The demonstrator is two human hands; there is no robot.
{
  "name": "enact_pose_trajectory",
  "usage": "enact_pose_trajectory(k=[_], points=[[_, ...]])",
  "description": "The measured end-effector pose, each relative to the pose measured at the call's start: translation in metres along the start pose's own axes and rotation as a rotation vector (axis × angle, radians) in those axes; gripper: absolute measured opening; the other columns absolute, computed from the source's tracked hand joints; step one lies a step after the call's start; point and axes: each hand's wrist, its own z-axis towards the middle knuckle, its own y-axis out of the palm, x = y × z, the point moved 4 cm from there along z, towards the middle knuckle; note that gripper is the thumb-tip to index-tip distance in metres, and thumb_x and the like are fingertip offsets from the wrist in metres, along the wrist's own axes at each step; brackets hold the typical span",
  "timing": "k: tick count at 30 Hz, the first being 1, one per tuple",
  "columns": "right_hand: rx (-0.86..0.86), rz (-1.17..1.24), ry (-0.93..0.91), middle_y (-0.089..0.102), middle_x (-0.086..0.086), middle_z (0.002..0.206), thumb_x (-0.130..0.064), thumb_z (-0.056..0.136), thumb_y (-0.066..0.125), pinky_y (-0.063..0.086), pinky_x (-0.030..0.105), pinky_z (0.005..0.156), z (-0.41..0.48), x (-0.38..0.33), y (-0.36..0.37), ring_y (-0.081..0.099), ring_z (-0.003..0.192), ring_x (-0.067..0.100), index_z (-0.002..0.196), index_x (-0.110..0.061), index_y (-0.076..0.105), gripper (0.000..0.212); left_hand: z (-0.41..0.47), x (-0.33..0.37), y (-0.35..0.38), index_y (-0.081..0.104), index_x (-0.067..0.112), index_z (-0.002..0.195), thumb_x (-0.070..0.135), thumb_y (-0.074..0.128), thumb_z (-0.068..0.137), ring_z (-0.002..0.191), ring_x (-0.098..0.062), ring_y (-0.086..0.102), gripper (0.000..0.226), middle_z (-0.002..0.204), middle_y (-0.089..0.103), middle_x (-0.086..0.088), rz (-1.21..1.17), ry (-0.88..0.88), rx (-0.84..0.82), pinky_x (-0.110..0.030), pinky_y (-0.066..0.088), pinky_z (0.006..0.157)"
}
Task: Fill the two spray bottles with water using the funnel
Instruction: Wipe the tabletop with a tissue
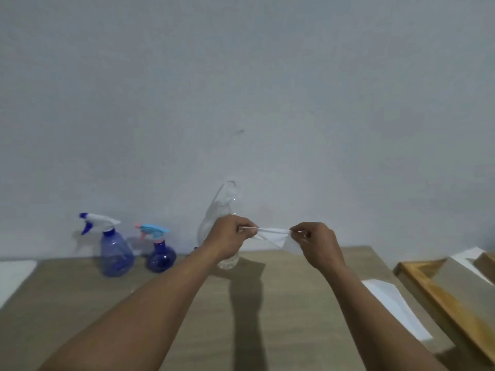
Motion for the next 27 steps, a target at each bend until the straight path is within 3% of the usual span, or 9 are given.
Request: enact_pose_trajectory(k=[3, 6, 8, 12, 14, 17, 19, 23, 27], points=[[-0.057, 0.095, -0.049, 0.064, -0.012, 0.066, -0.022, 0.091, 0.071, 0.039, 0.009, 0.052, -0.016, -0.053, 0.051, 0.057, 0.057, -0.003, 0.098, -0.023, 0.079, 0.011, -0.035, -0.043, -0.061, 0.081, 0.023, 0.1, 0.023, 0.075, 0.09, 0.078, 0.004, 0.064, 0.012, 0.086, 0.074, 0.013, -0.02, -0.078, 0.081, -0.009, 0.045, 0.071], [-0.121, 0.141, -0.095, 0.068, -0.009, 0.074, -0.02, 0.091, 0.071, 0.038, 0.006, 0.055, -0.035, -0.104, 0.101, 0.06, 0.066, 0.0, 0.101, -0.022, 0.079, 0.013, -0.065, -0.085, -0.116, 0.081, 0.019, 0.099, 0.021, 0.073, 0.092, 0.082, -0.009, 0.068, 0.011, 0.088, 0.077, 0.005, -0.004, -0.14, 0.118, -0.016, 0.048, 0.07], [-0.185, 0.148, -0.106, 0.069, -0.009, 0.078, -0.019, 0.092, 0.068, 0.038, 0.01, 0.057, -0.047, -0.133, 0.135, 0.062, 0.072, 0.005, 0.098, -0.023, 0.077, 0.012, -0.085, -0.111, -0.149, 0.081, 0.018, 0.1, 0.022, 0.072, 0.092, 0.083, -0.005, 0.068, 0.013, 0.088, 0.077, 0.009, 0.061, -0.167, 0.126, -0.016, 0.046, 0.071], [-0.27, 0.176, -0.124, 0.072, -0.006, 0.078, -0.016, 0.09, 0.068, 0.04, 0.016, 0.056, -0.067, -0.178, 0.192, 0.064, 0.07, 0.009, 0.088, -0.023, 0.076, 0.011, -0.124, -0.153, -0.202, 0.081, 0.023, 0.093, 0.022, 0.07, 0.091, 0.062, 0.007, 0.058, 0.011, 0.065, 0.066, 0.025, 0.104, -0.249, 0.095, -0.014, 0.04, 0.061], [-0.342, 0.195, -0.142, 0.07, -0.006, 0.073, -0.014, 0.089, 0.07, 0.042, 0.019, 0.058, -0.078, -0.198, 0.223, 0.062, 0.065, 0.009, 0.084, -0.022, 0.075, 0.011, -0.142, -0.178, -0.226, 0.081, 0.023, 0.091, 0.025, 0.072, 0.089, 0.067, 0.001, 0.06, 0.009, 0.073, 0.069, 0.017, 0.115, -0.317, 0.062, -0.01, 0.041, 0.061], [-0.528, 0.217, -0.104, 0.069, -0.004, 0.078, -0.012, 0.092, 0.069, 0.05, 0.02, 0.066, -0.095, -0.218, 0.27, 0.063, 0.073, 0.011, 0.09, -0.012, 0.076, 0.007, -0.163, -0.215, -0.254, 0.081, 0.017, 0.082, 0.024, 0.075, 0.086, 0.069, -0.007, 0.059, 0.01, 0.079, 0.074, 0.001, 0.12, -0.415, -0.03, -0.023, 0.044, 0.07], [-0.591, 0.227, -0.076, 0.07, -0.001, 0.084, -0.013, 0.093, 0.067, 0.054, 0.03, 0.073, -0.101, -0.225, 0.298, 0.064, 0.079, 0.015, 0.091, -0.01, 0.076, 0.01, -0.172, -0.236, -0.268, 0.081, 0.012, 0.085, 0.022, 0.074, 0.085, 0.069, -0.008, 0.059, 0.012, 0.08, 0.075, -0.003, 0.133, -0.46, -0.063, -0.026, 0.045, 0.072], [-0.575, 0.204, -0.061, 0.07, -0.006, 0.081, -0.014, 0.09, 0.067, 0.048, 0.023, 0.069, -0.105, -0.233, 0.343, 0.062, 0.075, 0.009, 0.088, -0.012, 0.077, 0.01, -0.179, -0.273, -0.281, 0.081, 0.01, 0.092, 0.023, 0.074, 0.086, 0.083, -0.012, 0.065, 0.016, 0.091, 0.077, -0.005, 0.162, -0.529, -0.045, -0.024, 0.046, 0.073], [-0.515, 0.118, -0.016, 0.073, -0.002, 0.094, -0.014, 0.091, 0.064, 0.045, 0.023, 0.077, -0.109, -0.224, 0.393, 0.067, 0.091, 0.016, 0.092, -0.018, 0.076, 0.012, -0.18, -0.314, -0.271, 0.079, 0.016, 0.097, 0.027, 0.071, 0.09, 0.088, -0.017, 0.067, 0.016, 0.097, 0.074, -0.002, 0.234, -0.568, 0.01, -0.021, 0.043, 0.07]])
